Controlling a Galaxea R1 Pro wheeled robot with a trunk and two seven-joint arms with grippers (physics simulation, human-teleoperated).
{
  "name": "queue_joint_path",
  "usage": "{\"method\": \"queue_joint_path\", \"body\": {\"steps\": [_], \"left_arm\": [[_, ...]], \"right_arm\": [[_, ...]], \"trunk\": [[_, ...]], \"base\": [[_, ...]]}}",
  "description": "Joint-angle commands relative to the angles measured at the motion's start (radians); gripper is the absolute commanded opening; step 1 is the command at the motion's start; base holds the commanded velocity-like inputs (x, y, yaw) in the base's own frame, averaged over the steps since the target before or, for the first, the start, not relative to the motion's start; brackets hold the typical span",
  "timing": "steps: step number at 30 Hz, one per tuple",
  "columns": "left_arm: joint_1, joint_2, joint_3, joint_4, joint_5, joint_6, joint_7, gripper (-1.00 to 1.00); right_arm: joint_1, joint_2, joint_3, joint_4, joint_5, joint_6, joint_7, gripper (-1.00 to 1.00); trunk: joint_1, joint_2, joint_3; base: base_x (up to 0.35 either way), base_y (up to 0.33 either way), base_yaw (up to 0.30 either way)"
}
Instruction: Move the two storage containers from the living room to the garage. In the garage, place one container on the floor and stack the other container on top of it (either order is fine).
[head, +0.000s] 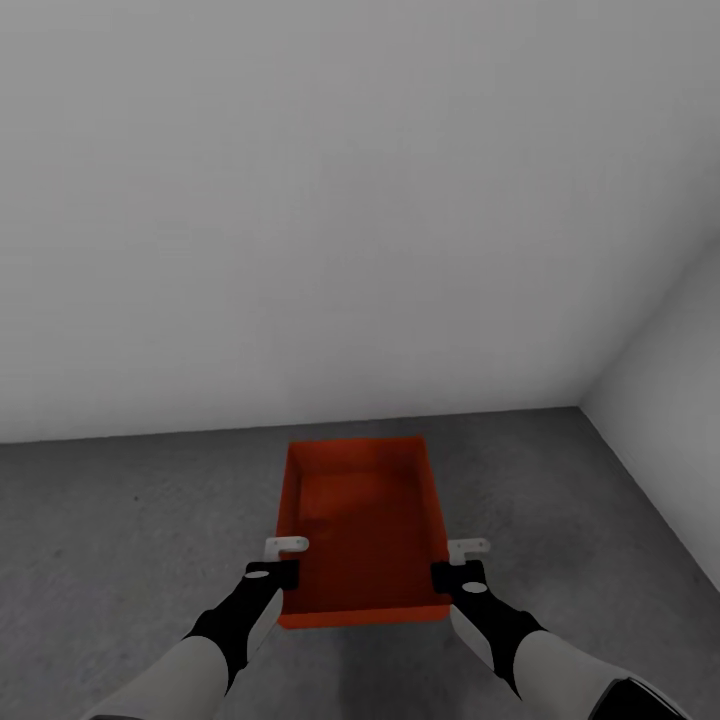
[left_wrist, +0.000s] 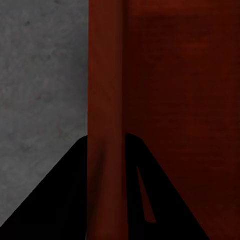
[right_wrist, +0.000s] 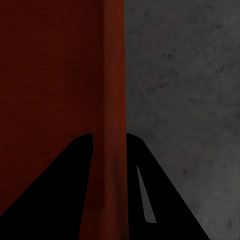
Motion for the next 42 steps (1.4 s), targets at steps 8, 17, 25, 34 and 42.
{"method": "queue_joint_path", "body": {"steps": [8, 17, 25, 34, 42], "left_arm": [[0.0, 0.001, -0.002, -0.002, 0.002, 0.008, 0.008, -1.0], [0.0, 0.001, -0.002, -0.002, 0.002, 0.008, 0.008, -1.0], [0.0, 0.001, -0.002, -0.003, 0.002, 0.008, 0.008, -1.0], [0.0, 0.001, -0.002, -0.002, 0.002, 0.008, 0.008, -1.0], [0.0, 0.001, -0.002, -0.002, 0.002, 0.008, 0.008, -1.0]], "right_arm": [[-0.002, -0.021, -0.005, 0.001, -0.002, -0.005, -0.009, -1.0], [-0.002, -0.022, -0.006, 0.001, -0.002, -0.004, -0.009, -1.0], [-0.002, -0.022, -0.006, 0.001, -0.002, -0.004, -0.01, -1.0], [-0.002, -0.022, -0.005, 0.001, -0.002, -0.004, -0.01, -1.0], [-0.002, -0.021, -0.005, 0.001, -0.002, -0.003, -0.01, -1.0]], "trunk": [[0.015, -0.028, -0.013], [0.05, -0.091, -0.041], [0.08, -0.147, -0.066], [0.115, -0.21, -0.095], [0.13, -0.238, -0.107]], "base": [[0.0, 0.0, 0.0], [0.0, 0.0, 0.0], [0.0, 0.0, 0.0], [0.0, 0.0, 0.0], [0.0, 0.0, 0.0]]}}
